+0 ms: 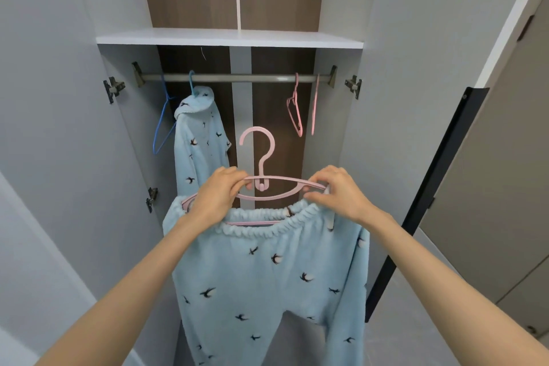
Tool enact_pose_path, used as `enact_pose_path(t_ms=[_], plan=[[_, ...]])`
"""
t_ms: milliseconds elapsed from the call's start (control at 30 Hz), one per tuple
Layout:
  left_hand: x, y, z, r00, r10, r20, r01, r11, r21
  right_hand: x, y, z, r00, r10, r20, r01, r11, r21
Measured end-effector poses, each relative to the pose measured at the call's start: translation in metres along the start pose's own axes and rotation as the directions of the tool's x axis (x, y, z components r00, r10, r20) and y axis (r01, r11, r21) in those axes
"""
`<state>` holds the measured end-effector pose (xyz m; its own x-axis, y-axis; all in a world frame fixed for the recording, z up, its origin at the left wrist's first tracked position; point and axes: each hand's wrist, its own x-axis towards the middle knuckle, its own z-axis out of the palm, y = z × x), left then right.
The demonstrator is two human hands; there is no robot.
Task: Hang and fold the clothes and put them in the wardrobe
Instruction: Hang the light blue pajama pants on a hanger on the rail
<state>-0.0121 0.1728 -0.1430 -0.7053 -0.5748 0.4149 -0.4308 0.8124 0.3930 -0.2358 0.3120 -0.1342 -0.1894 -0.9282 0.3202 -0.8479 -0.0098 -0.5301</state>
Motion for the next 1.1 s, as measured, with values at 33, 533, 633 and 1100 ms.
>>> enact_pose_path(t_ms=[33,533,633,1100], plan=[[-0.001,-0.001,0.0,1.0,0.002,-0.004,-0.002,1.0,-0.006,0.0,0.003,0.0,1.0,0.012,0.01,-0.012,1.0,-0.009],[0.003,0.004,0.006,1.0,-0.009,0.0,0.009,0.999,-0.041,-0.003,-0.002,0.01,0.997,0.081,0.0,-0.078,0.964,-0.254],[0.005,0.012,0.006,0.999,0.045,0.009,-0.044,0.997,-0.06,0.005,-0.02,0.01,0.995,0.017,0.094,0.001,0.982,-0.191],[0.005,-0.008,-0.01,0.857,-0.473,-0.202,0.48,0.877,-0.019,0.007,-0.022,-0.027,0.958,0.169,-0.232,-0.208,0.965,-0.158]])
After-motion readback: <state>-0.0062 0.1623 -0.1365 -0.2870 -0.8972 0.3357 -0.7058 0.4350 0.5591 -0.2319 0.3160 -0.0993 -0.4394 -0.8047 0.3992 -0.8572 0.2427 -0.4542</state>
